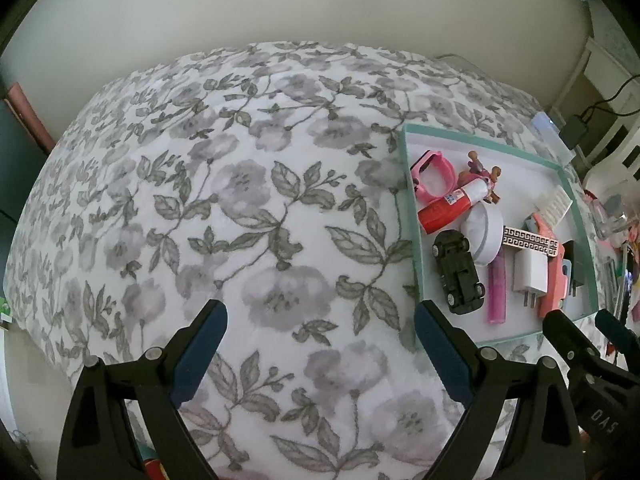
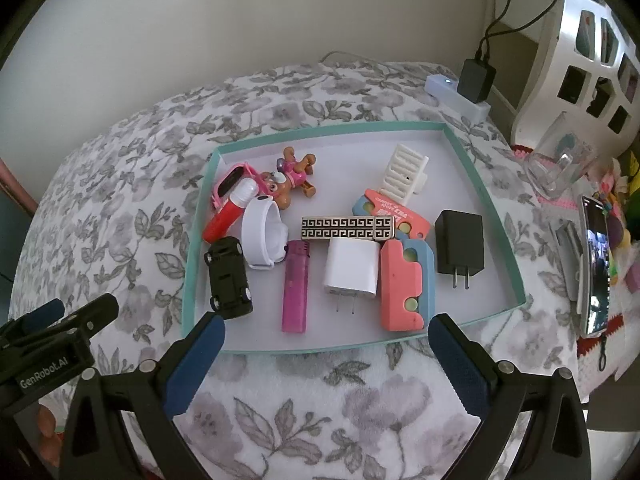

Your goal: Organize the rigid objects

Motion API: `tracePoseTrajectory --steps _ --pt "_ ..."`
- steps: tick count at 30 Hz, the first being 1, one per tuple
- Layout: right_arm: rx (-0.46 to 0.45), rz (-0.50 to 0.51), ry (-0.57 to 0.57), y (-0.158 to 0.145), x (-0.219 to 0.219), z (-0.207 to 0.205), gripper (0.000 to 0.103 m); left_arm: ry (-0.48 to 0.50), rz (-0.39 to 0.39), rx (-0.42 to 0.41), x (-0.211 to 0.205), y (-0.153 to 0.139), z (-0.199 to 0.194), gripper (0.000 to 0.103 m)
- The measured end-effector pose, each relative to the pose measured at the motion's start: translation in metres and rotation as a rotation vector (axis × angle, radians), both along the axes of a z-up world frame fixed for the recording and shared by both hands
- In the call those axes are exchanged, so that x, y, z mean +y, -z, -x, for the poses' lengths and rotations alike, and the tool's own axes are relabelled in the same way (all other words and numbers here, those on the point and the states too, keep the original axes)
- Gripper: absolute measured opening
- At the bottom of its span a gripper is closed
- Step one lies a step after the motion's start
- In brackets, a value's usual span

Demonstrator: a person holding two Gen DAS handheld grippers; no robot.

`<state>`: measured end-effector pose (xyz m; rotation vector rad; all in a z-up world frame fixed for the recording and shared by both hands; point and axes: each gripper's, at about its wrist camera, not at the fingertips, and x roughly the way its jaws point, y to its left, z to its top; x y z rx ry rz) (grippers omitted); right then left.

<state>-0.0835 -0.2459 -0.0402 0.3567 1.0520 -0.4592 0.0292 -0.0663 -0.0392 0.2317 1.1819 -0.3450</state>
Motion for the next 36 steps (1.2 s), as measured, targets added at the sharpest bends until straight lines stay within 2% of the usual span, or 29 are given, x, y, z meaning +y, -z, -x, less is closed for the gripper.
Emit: tracePoseTrajectory --steps 36 --pt "0.005 -0.001 -0.001 0.0004 -0.0018 -0.0022 0.103 -0.009 -0.059 -0.014 0.0006 0.0018 -0.0004 0.095"
